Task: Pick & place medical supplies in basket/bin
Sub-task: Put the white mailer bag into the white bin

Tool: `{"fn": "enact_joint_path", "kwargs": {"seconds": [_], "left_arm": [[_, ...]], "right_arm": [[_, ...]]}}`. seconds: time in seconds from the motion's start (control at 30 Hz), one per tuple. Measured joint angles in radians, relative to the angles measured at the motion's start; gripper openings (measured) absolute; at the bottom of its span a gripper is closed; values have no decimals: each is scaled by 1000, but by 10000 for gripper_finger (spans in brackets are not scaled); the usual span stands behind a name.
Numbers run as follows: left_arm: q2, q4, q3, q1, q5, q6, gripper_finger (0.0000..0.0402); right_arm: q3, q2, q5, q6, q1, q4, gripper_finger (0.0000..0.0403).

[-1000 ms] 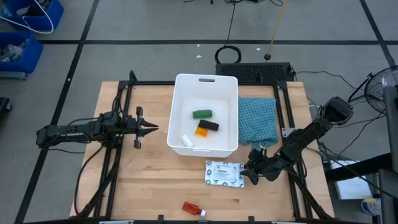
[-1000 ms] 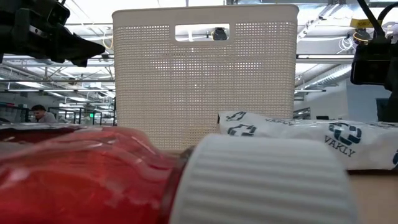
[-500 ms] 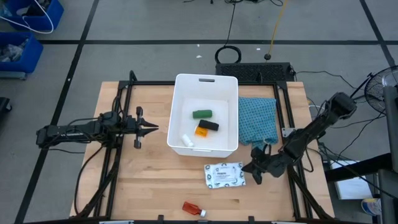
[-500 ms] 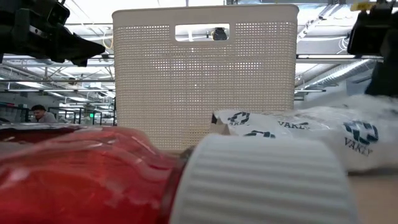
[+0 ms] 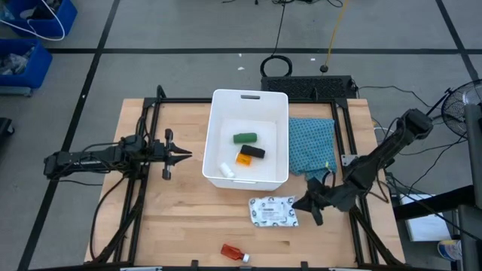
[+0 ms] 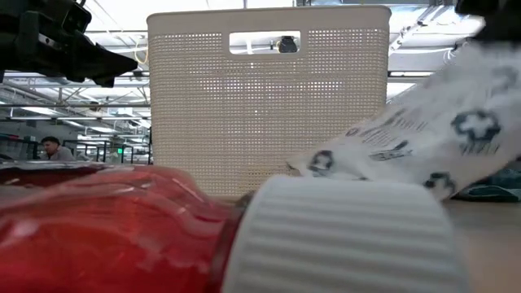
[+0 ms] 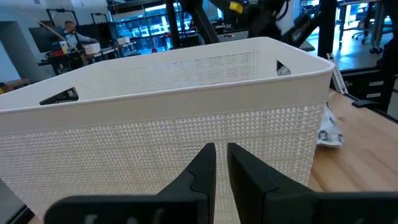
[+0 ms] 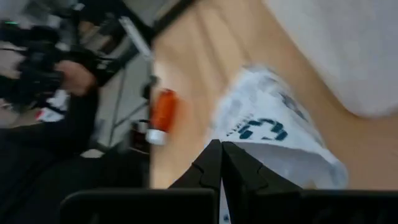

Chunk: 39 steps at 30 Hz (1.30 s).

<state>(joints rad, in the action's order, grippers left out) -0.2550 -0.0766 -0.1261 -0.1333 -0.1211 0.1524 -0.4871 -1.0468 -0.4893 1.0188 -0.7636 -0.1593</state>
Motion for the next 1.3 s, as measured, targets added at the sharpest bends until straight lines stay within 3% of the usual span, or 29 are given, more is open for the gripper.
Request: {"fn": "enact_joint_path", "kwargs": {"seconds": [0.3, 0.53, 0.87, 1.13, 1.3], "left_arm": [[0, 1, 0, 0, 0, -5, 47], [0, 5, 0, 0, 0, -5, 47], [0, 7, 0, 0, 0, -5, 47], [0, 7, 0, 0, 0, -6, 47], [0, 8, 0, 0, 0, -6, 47]], "right_arm": [[-226, 24, -8, -179, -38, 128, 0], [-313, 24, -39, -192, -51, 282, 0], [-313, 23, 128, -37, -71, 515, 8], [-304, 24, 127, -30, -68, 621, 49], [-284, 21, 260, 183, -90, 626, 79]]}}
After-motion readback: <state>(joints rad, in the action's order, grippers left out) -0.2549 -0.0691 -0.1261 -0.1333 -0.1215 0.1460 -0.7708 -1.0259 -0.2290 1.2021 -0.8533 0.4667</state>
